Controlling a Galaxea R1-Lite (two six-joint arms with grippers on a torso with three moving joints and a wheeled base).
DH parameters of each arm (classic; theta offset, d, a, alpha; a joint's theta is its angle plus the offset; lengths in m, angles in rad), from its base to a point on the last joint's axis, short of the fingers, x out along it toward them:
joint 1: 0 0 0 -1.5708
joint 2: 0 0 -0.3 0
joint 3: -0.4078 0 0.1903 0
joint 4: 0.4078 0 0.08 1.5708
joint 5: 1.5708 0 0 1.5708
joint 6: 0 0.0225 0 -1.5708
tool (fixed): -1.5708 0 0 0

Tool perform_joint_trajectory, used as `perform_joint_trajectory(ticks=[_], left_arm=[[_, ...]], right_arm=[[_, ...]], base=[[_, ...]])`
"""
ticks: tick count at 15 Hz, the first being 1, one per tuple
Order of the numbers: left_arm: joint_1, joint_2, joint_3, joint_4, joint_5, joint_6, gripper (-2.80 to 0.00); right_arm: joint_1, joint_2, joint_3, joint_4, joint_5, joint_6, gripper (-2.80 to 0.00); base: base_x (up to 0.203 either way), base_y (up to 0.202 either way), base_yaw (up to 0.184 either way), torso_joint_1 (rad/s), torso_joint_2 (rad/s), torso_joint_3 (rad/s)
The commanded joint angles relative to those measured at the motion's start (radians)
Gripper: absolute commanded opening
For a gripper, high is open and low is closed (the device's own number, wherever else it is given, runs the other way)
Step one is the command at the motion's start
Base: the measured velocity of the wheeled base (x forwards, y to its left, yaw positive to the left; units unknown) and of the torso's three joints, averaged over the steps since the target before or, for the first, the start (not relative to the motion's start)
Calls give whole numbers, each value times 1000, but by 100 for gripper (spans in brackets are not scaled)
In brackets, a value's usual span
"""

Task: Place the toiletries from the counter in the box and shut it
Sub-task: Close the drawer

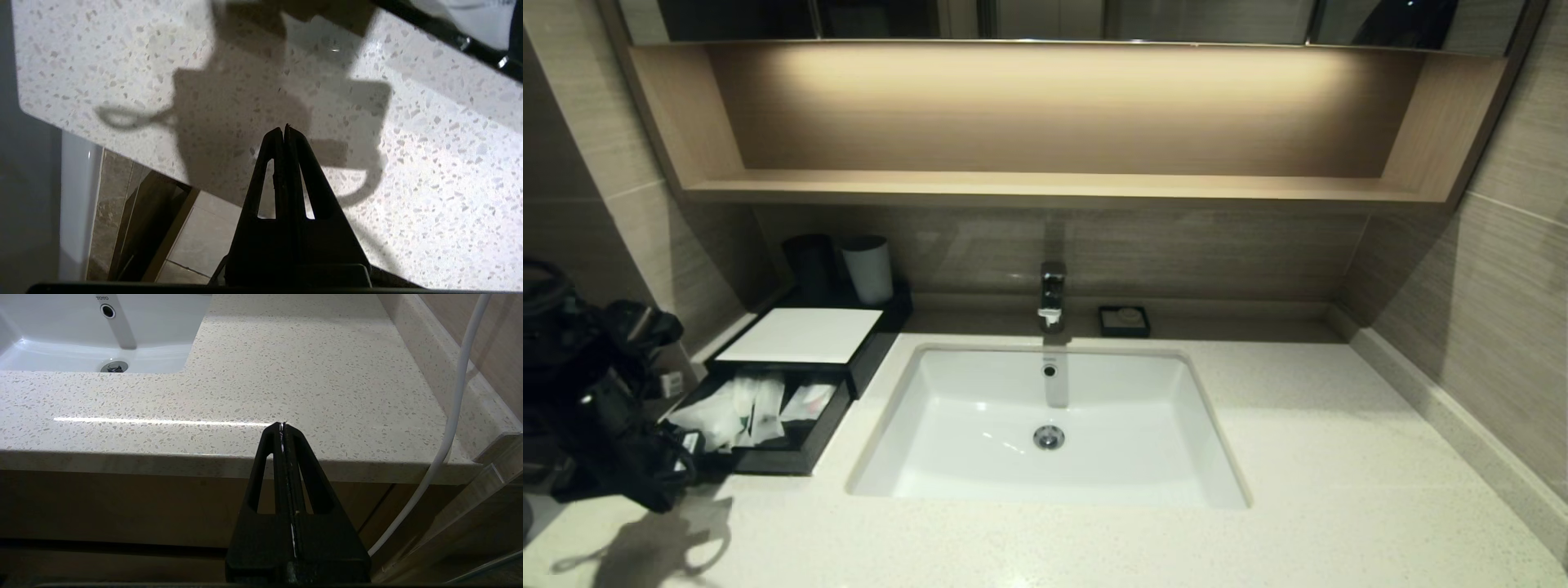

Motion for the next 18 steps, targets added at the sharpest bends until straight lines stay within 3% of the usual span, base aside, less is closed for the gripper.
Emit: perform_joint_trajectory(ticks=[1,5,9,18], left_arm=[[0,76,-26,-21,-5,-1,-280],[-1,121,-71,-36,-14,11,-280],[-11,140,-78,-151,-18,15,-280],[-25,201,-217,-228,-20,13,-280]], right_arm=[[0,0,0,2,-1,0,-280],[0,0,0,2,0,0,-280],[0,0,0,2,0,0,-280],[0,0,0,2,-1,0,-280]], base=[[0,0,0,0,0,0],[0,0,0,0,0,0],[0,0,0,0,0,0],[0,0,0,0,0,0]])
